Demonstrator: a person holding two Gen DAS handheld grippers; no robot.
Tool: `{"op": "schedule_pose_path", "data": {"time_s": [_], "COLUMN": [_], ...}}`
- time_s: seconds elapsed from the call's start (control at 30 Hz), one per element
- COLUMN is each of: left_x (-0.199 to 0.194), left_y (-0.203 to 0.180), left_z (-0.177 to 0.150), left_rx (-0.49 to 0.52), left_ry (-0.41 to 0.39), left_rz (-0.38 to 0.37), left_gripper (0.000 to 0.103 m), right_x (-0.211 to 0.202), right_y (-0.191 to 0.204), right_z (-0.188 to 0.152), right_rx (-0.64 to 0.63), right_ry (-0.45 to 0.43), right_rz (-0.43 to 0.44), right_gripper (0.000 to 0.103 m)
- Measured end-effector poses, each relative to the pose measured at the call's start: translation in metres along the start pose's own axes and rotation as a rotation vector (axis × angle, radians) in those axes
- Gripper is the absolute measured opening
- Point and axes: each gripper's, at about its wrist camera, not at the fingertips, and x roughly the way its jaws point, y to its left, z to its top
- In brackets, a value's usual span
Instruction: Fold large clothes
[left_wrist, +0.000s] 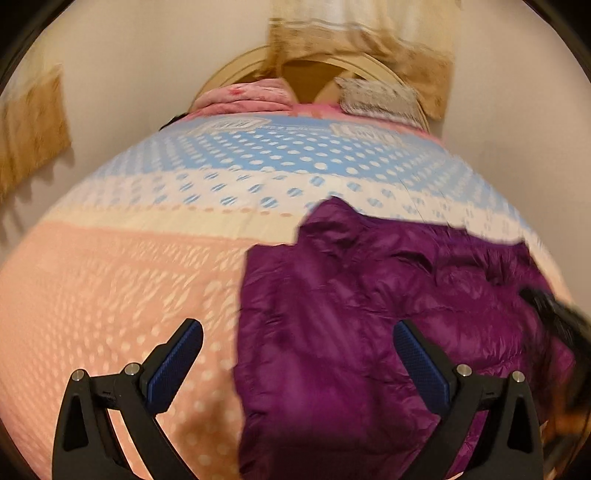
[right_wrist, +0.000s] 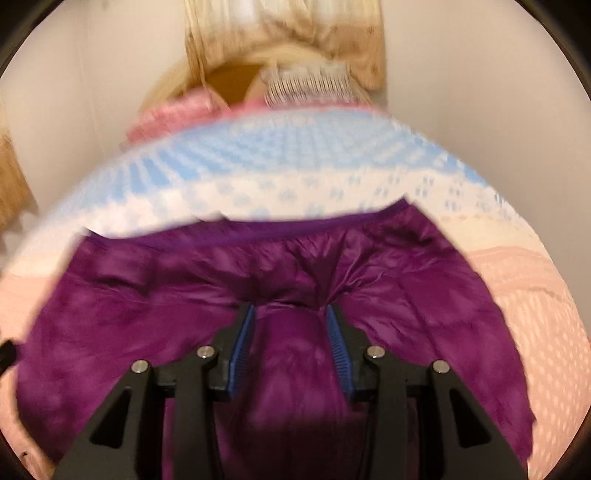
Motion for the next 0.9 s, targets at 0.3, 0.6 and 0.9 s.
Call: {"op": "schedule_pose_path", "data": {"time_s": [0.3,0.6,0.9], "left_x": [0.03,0.064,0.078], "left_y": [0.0,0.023,0.027], "left_z": [-0.017,-0.03,-0.012], "left_rx": [-0.044,-0.183,-0.207], "left_ry": [0.08,0.189,0.239], "left_rz": [-0.039,-0.12,-0.264], "left_gripper": [0.102,0.102,0.102], "right_x": [-0.034,-0.01,-0.02], "right_y": [0.039,0.052,0.052], "right_z": [-0.031,-0.037,-0.016], "right_rx": [-0.023,-0.033,-0.032], "right_ry": [0.019,0.053,0.021], "right_rz": [0.088,0.102,0.1], "right_gripper": [0.043,0.043,0.043]}}
